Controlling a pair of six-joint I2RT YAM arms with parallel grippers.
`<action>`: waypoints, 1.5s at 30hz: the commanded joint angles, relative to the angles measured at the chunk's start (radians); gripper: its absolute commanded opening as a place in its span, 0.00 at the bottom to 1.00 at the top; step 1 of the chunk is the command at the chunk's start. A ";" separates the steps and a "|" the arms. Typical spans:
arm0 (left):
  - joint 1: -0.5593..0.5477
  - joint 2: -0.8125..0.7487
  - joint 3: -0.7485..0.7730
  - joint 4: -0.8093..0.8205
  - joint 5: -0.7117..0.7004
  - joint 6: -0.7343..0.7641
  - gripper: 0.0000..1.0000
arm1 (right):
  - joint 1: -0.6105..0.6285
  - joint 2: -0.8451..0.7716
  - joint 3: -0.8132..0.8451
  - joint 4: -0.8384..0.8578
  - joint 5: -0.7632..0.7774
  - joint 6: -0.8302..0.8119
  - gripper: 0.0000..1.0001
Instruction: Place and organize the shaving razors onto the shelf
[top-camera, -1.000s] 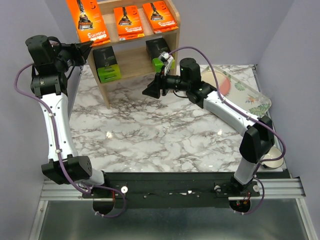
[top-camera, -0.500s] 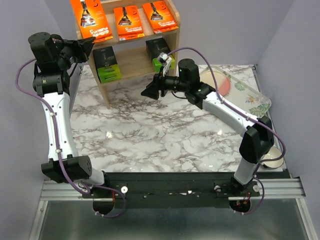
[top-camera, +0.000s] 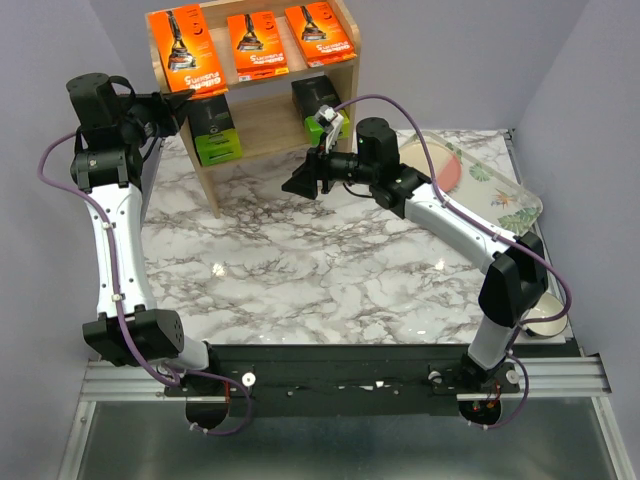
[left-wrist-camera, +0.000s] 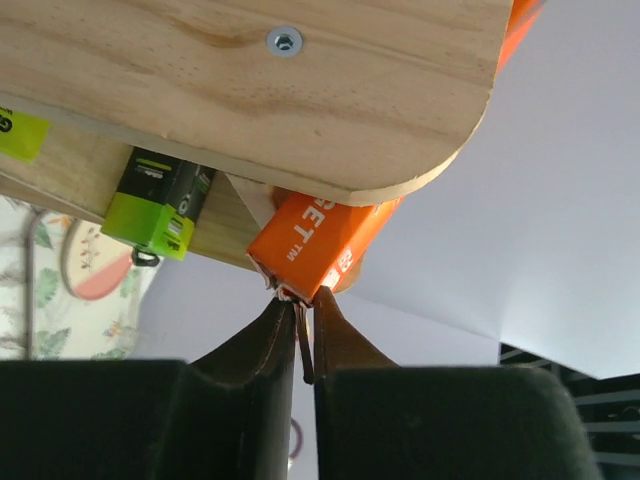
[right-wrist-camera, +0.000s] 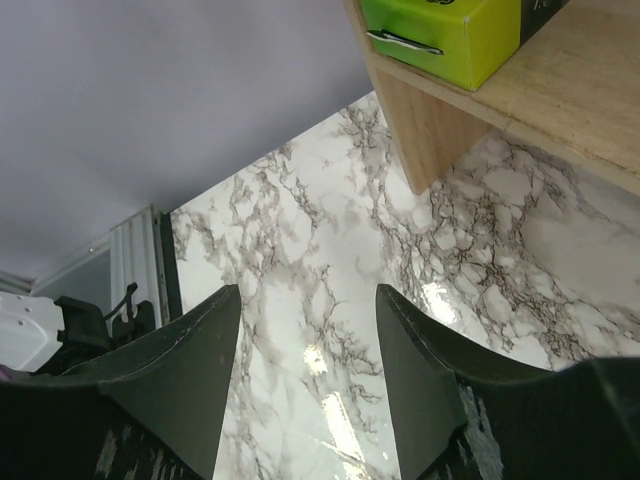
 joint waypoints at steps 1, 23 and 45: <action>0.016 -0.007 0.003 0.024 -0.013 -0.014 0.28 | 0.008 0.021 -0.002 0.000 0.018 -0.022 0.65; 0.009 -0.005 -0.048 0.164 0.083 -0.015 0.11 | 0.008 0.026 -0.014 -0.001 0.031 -0.031 0.65; 0.043 -0.062 -0.092 0.105 -0.050 -0.038 0.00 | 0.012 0.041 -0.019 0.006 0.032 -0.019 0.66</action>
